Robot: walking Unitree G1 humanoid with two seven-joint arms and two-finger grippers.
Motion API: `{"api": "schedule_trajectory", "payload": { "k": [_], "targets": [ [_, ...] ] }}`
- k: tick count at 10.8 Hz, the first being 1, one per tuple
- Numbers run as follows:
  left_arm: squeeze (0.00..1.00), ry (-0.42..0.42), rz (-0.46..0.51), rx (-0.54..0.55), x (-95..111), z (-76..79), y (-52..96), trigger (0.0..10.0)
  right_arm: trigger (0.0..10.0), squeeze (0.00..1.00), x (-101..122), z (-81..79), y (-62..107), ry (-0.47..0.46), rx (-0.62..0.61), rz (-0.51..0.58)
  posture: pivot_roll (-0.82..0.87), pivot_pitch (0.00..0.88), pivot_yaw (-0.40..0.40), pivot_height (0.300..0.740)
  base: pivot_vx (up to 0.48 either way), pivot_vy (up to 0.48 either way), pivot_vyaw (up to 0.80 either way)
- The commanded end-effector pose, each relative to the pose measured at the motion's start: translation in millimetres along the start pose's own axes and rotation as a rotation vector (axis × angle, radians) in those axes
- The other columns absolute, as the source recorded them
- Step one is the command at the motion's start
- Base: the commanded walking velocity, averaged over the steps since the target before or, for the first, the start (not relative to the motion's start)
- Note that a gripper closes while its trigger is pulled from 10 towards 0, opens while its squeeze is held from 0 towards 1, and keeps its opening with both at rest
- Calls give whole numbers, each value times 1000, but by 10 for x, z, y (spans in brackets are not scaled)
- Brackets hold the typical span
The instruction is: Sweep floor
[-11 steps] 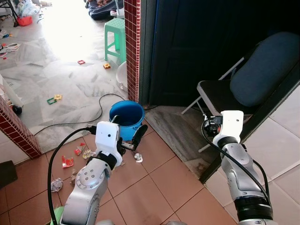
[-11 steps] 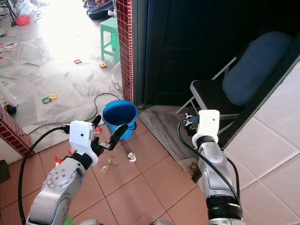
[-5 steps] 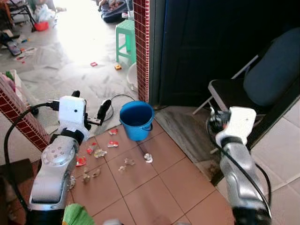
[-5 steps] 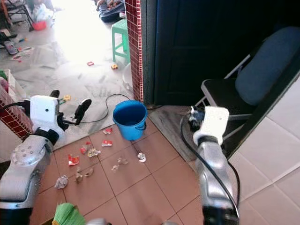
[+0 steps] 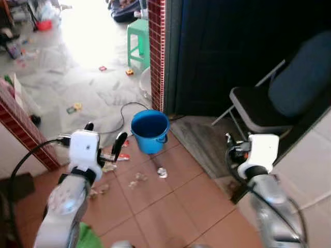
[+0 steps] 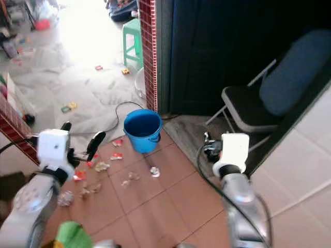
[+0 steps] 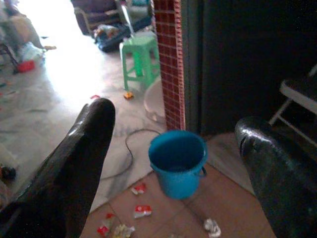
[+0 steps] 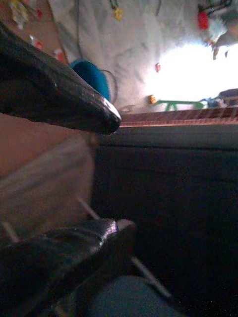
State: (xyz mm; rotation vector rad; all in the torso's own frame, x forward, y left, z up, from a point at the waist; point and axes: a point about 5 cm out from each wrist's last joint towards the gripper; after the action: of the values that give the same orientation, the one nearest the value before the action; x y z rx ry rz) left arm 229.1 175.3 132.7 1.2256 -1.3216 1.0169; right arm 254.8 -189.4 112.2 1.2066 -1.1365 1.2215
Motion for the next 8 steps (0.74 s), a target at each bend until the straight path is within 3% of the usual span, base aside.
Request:
{"api": "schedule_trajectory", "payload": {
  "k": [1,2,3,4,5,8],
  "targets": [
    [0,-20,32,20,99,-52,0,10000,10000,0,199,-1,-54,25,26,61,68,0,-27,740,0,0,0],
    [0,-76,65,-3,86,-67,8,10000,10000,0,156,-33,-82,78,86,79,49,58,-6,740,0,0,0],
    [0,-106,62,-7,2,-3,91,10000,10000,0,56,-1,-80,87,43,61,72,3,-42,740,0,0,0],
    [0,-95,71,4,32,23,125,10000,10000,0,154,-61,-127,77,61,88,64,0,-42,740,0,0,0],
    [0,-54,40,35,-59,51,95,10000,10000,0,136,-76,-167,64,17,66,48,0,-29,740,0,0,800],
    [0,-73,91,86,65,110,-70,10000,10000,0,236,-141,-282,31,25,114,66,0,-39,740,0,0,800]
  ]
}}
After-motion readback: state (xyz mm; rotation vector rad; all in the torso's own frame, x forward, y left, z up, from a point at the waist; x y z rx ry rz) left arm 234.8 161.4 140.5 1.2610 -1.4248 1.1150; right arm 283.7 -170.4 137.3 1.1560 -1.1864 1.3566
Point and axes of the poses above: a point about 5 cm out from each wrist's last joint towards the gripper, its own y axis pointing back from the gripper into the wrist, its own x axis along the axis of the wrist's last joint, z = x × y
